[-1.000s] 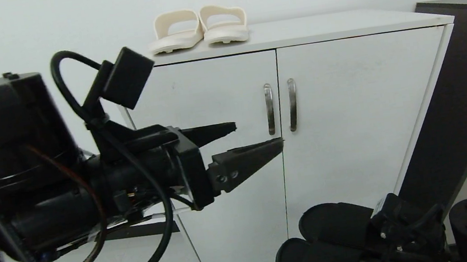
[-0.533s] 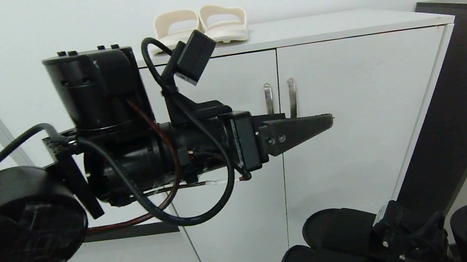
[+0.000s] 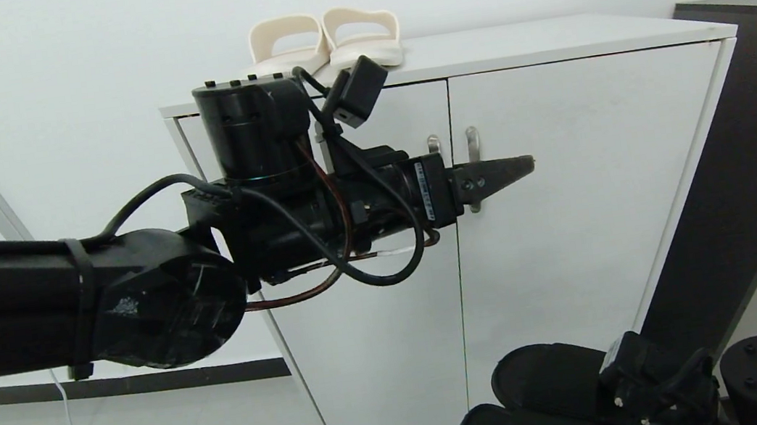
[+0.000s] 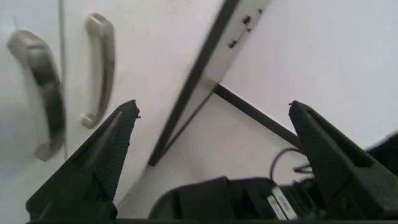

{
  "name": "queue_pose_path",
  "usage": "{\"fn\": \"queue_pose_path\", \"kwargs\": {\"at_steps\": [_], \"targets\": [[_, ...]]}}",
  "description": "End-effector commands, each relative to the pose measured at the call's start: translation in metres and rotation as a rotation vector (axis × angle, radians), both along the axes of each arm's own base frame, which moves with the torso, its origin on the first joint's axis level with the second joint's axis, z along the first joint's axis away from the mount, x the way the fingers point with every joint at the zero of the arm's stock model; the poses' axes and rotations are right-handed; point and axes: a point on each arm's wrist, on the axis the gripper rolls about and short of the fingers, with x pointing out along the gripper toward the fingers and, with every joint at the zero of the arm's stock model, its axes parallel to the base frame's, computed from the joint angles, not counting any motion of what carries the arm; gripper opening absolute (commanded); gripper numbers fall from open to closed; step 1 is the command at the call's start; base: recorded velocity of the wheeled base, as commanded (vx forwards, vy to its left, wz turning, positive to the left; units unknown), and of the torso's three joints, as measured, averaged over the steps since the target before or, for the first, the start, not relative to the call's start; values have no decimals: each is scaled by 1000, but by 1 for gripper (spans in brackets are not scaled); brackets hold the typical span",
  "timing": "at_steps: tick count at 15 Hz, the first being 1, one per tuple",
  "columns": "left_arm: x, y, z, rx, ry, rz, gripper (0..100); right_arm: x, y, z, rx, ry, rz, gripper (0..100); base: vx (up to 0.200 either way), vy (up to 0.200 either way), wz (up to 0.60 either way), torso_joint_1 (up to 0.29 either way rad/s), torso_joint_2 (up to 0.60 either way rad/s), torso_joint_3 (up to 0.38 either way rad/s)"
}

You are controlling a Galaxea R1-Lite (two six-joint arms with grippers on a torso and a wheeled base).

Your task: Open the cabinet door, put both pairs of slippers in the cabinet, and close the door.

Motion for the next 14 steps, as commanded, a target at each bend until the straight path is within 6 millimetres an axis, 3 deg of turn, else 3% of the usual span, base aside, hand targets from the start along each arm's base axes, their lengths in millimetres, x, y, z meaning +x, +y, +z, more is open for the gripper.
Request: {"fn": "queue_pose_path", "kwargs": {"at_steps": [1,10,13,14], "targets": [[9,-6,-6,7,8,36,100,1,0,-1,-4,4,-1,0,0,0,0,0,0,0],[38,-28,-19,13,16,109,100,0,1,-1,-5,3,1,0,0,0,0,0,0,0],[40,-29,-24,17,29,108,100,0,0,-2,-6,4,1,0,0,0,0,0,0,0],[40,-30,-24,17,30,108,0,-1,0,-2,-7,5,4,0,0,0,0,0,0,0]]}}
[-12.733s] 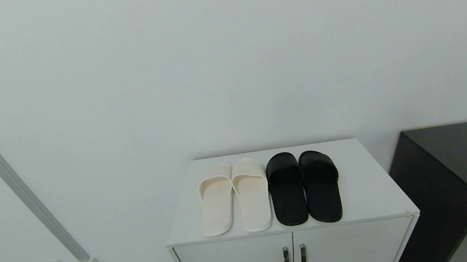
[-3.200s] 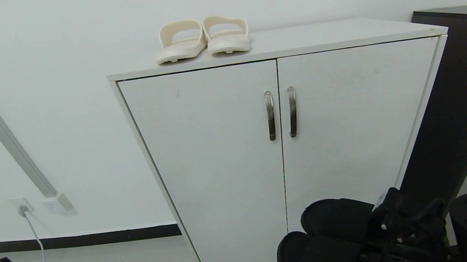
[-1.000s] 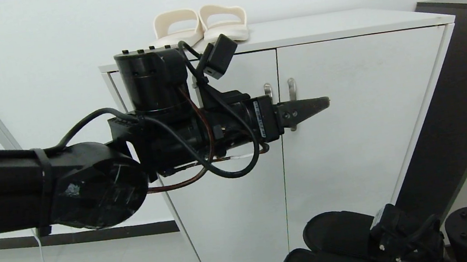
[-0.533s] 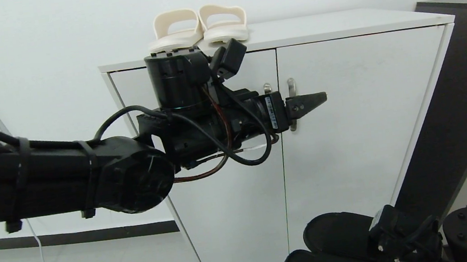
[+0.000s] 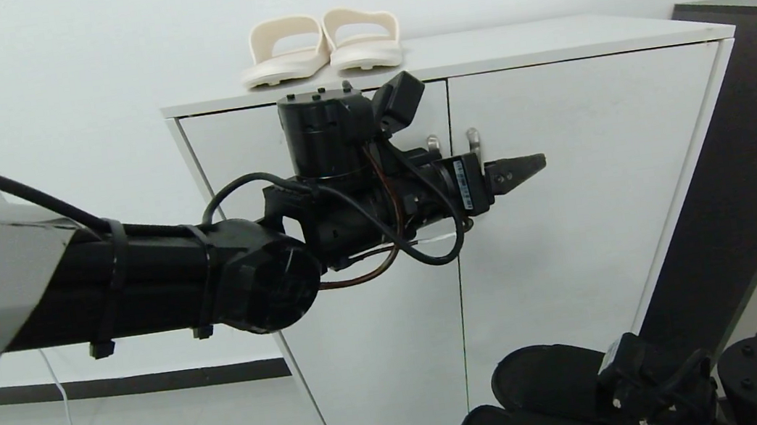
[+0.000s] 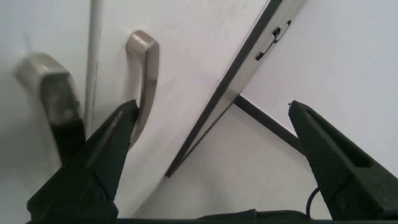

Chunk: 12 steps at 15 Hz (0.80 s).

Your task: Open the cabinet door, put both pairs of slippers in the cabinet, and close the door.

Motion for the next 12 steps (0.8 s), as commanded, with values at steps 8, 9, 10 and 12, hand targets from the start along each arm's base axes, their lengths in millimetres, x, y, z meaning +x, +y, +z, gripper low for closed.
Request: {"fn": "queue_pose_path", "kwargs": {"at_steps": [8,9,10,12], "targets": [[-34,12,1,12,10,-30,0,-22,-6,-9,22,-6,149,0,0,0,0,0,0,0],[-46,14,2,5,2,-47,0,-24,-8,-11,12,-9,174,0,0,0,0,0,0,0],[-51,15,4,0,-4,-54,0,-25,-8,-11,7,-11,179,0,0,0,0,0,0,0],[-70,24,5,-5,-9,-74,0,-25,-8,-12,3,-10,180,0,0,0,0,0,0,0]]}}
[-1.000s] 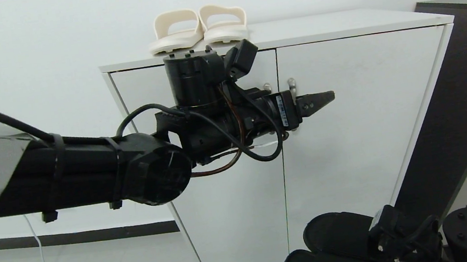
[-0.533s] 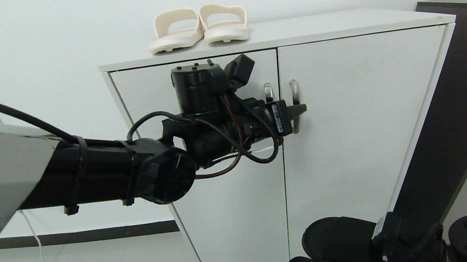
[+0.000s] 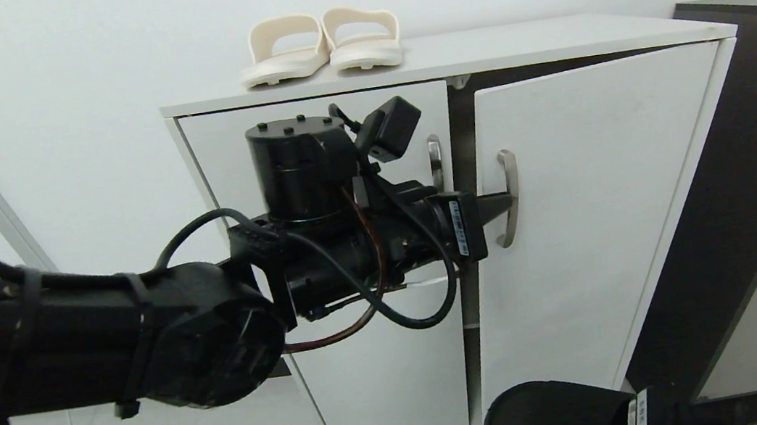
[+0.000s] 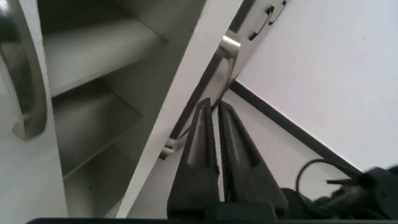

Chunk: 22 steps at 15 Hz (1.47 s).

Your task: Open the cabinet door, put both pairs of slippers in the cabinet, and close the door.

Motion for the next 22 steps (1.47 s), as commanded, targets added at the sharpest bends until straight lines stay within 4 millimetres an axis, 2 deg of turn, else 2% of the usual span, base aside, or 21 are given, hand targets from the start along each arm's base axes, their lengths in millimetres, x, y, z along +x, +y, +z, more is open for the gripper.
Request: {"fn": "queue_pose_path", "kwargs": {"at_steps": [1,4,7,14,22], "targets": [[-28,14,11,-22,-23,-28,0,0,0,-1,-6,4,0,0,0,0,0,0,0,0],[-45,32,11,-26,-17,-27,0,0,0,-3,-15,9,1,0,0,0,0,0,0,0],[-37,38,13,-80,19,-3,0,0,1,-4,-19,9,2,0,0,0,0,0,0,0],[28,17,-1,-162,71,79,0,-1,-1,-6,-34,6,8,0,0,0,0,0,0,0],[50,0,-13,-161,80,73,0,-6,2,-9,-50,17,38,0,0,0,0,0,0,0]]}}
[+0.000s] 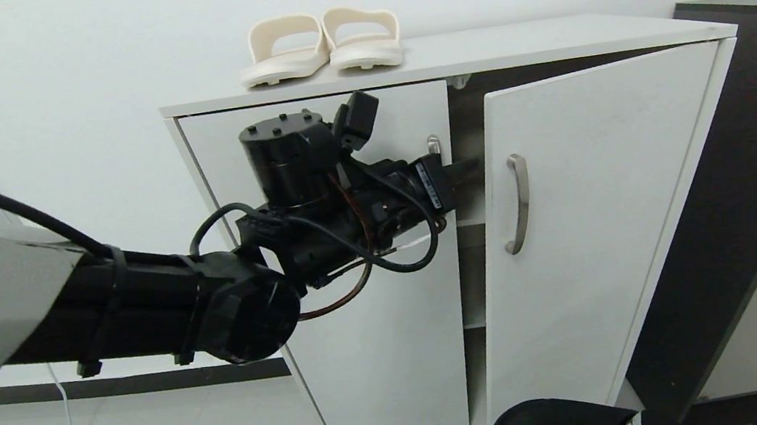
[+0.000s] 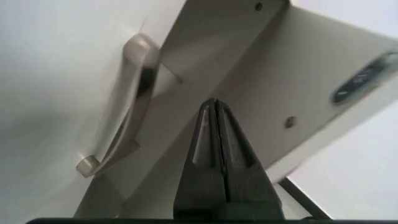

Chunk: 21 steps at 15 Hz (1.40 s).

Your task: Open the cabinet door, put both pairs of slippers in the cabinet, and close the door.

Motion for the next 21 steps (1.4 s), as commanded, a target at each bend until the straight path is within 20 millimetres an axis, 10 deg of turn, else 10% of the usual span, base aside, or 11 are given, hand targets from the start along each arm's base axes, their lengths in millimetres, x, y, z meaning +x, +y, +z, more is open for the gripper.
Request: {"fn": "queue_pose_path", "kwargs": {"at_steps": [1,6,12,15,21], "targets": [[8,-7,-13,18,19,1,0,-1,0,-1,-3,2,5,0,0,0,0,0,0,0],[12,-13,-21,-14,-18,39,0,-2,2,-3,-11,8,15,0,-120,0,0,2,2,0],[-67,-42,-26,18,-85,-228,0,-10,1,-4,4,-4,49,0,-200,0,0,2,4,2],[-74,-55,-28,-17,-125,-284,0,-11,1,-5,6,-7,52,0,0,0,0,0,0,0],[-56,-7,-14,-34,-153,-150,0,-9,2,-6,1,-3,45,0,0,0,0,0,0,0]]}}
